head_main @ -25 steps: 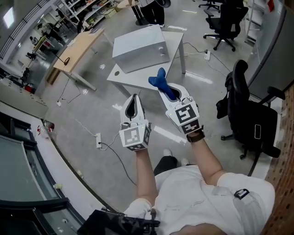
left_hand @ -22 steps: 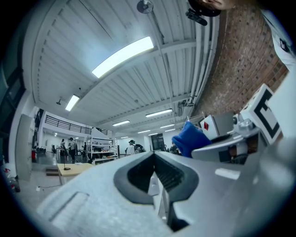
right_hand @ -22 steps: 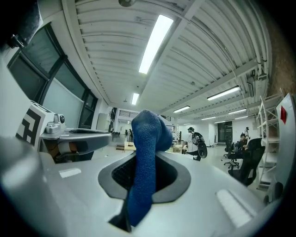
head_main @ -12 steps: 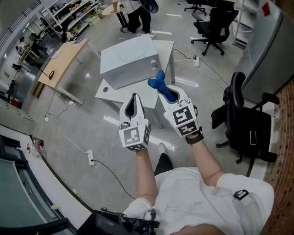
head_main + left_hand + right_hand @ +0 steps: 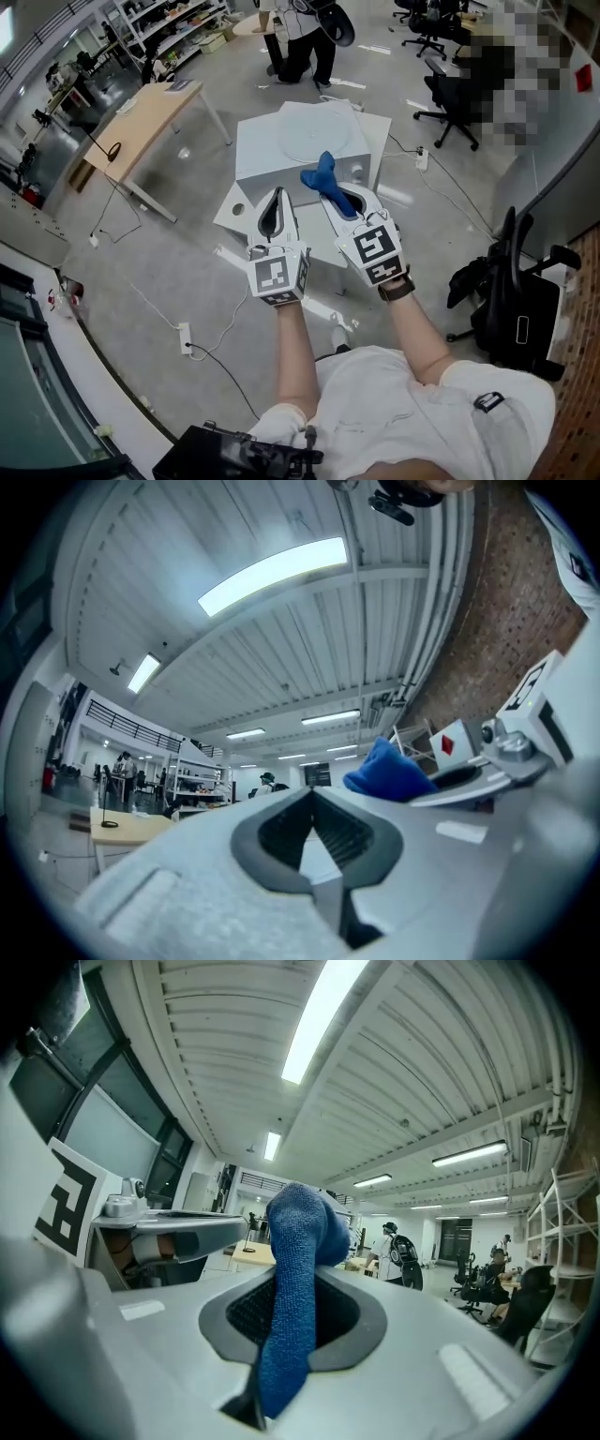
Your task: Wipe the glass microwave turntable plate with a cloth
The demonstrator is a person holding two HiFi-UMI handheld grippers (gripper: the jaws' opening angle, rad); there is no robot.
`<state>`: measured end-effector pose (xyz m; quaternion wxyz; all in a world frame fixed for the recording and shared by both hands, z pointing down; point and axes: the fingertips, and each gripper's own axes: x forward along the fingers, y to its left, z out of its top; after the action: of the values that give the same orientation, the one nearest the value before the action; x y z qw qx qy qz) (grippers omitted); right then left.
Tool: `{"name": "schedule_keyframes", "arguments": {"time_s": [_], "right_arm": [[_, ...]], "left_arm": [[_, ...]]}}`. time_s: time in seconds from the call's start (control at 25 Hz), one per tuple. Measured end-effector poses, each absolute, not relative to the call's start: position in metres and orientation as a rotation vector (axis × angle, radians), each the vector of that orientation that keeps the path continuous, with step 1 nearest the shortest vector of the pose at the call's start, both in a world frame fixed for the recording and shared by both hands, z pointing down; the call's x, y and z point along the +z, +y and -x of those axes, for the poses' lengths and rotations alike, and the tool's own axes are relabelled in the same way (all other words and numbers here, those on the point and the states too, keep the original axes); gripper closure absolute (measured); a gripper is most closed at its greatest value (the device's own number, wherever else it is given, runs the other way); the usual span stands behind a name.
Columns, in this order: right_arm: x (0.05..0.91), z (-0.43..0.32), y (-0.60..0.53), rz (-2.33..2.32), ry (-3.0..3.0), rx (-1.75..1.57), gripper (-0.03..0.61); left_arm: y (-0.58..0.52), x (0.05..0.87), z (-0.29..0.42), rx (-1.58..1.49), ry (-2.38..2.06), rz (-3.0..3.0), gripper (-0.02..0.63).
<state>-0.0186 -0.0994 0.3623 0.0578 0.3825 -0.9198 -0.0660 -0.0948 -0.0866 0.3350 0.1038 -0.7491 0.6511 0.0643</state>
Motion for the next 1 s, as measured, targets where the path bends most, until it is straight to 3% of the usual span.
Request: {"name": "schedule_keyframes", "arguments": {"time_s": [0.32, 0.68, 1.0], "right_arm": [[0.383, 0.061, -0.155, -1.146, -2.796, -0.131, 0.514], [0.373, 0.048, -0.276, -1.304, -2.844, -0.007, 0.522], [0.332, 0.028, -0.390, -1.231, -2.875, -0.198, 0.523]], "left_arm": [[-0.142, 0.343, 0.141, 0.232, 1.967, 2.279, 0.615], [-0.241, 0.360, 0.157, 0.164, 1.978, 2.222, 0.615], [-0.334, 0.348, 0.169, 0.115, 2.000, 2.161, 0.615]]}}
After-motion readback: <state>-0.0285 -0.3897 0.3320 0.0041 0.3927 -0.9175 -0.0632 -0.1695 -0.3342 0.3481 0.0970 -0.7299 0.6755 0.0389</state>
